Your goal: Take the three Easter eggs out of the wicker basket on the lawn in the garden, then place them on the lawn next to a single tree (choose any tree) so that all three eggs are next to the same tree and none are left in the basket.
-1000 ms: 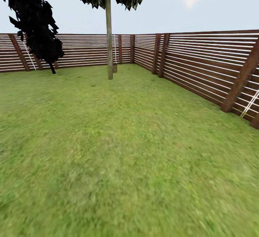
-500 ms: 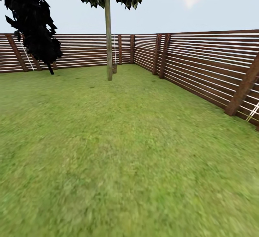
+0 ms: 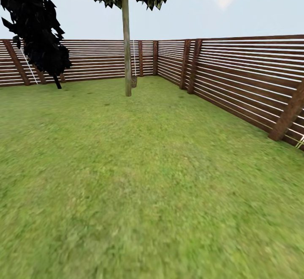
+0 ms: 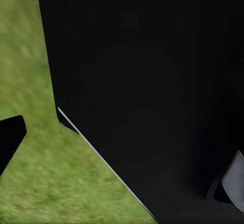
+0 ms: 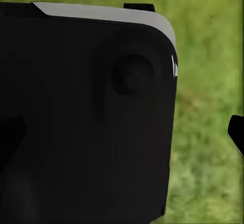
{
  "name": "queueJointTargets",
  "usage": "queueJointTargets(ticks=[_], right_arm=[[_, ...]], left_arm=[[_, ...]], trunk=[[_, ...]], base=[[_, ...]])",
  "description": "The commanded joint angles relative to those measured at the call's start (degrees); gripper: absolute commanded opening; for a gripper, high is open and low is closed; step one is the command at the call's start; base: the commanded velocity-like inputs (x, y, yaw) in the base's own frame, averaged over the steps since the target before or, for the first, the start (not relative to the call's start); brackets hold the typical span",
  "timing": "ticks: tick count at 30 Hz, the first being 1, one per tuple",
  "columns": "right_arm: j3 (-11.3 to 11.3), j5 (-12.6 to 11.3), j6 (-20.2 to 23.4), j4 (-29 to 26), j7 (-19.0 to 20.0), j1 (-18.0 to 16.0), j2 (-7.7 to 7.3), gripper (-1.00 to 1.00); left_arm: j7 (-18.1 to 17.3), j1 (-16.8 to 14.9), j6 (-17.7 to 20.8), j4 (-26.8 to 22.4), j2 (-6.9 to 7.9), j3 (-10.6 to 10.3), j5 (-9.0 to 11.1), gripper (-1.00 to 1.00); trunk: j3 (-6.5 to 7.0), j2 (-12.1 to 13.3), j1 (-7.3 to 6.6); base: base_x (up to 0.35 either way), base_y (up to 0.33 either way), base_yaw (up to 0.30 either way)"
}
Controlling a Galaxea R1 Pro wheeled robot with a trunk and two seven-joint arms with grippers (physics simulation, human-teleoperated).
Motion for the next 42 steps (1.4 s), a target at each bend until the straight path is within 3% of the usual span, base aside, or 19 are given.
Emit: queueJointTargets(ticks=[1, 36, 42], right_arm=[[0.0, 0.0, -0.2, 0.0, 0.0, 0.0, 0.00, 1.00], [-0.2, -0.2, -0.2, 0.1, 0.1, 0.0, 0.52, 1.00], [-0.4, -0.2, -0.3, -0.3, 0.0, 0.0, 0.01, 1.00]], left_arm=[[0.0, 0.0, -0.1, -0.1, 0.00, 0.0, 0.1, 1.00], [0.0, 0.0, -0.1, 0.0, -0.03, 0.1, 0.1, 1.00], [0.0, 0.0, -0.1, -0.1, -0.03, 0.0, 0.1, 1.00]], trunk=[[-0.04, 0.0, 0.03], [-0.04, 0.0, 0.03], [-0.04, 0.0, 0.03]], base=[[0.342, 0.000, 0.000], [0.342, 0.000, 0.000], [0.343, 0.000, 0.000]])
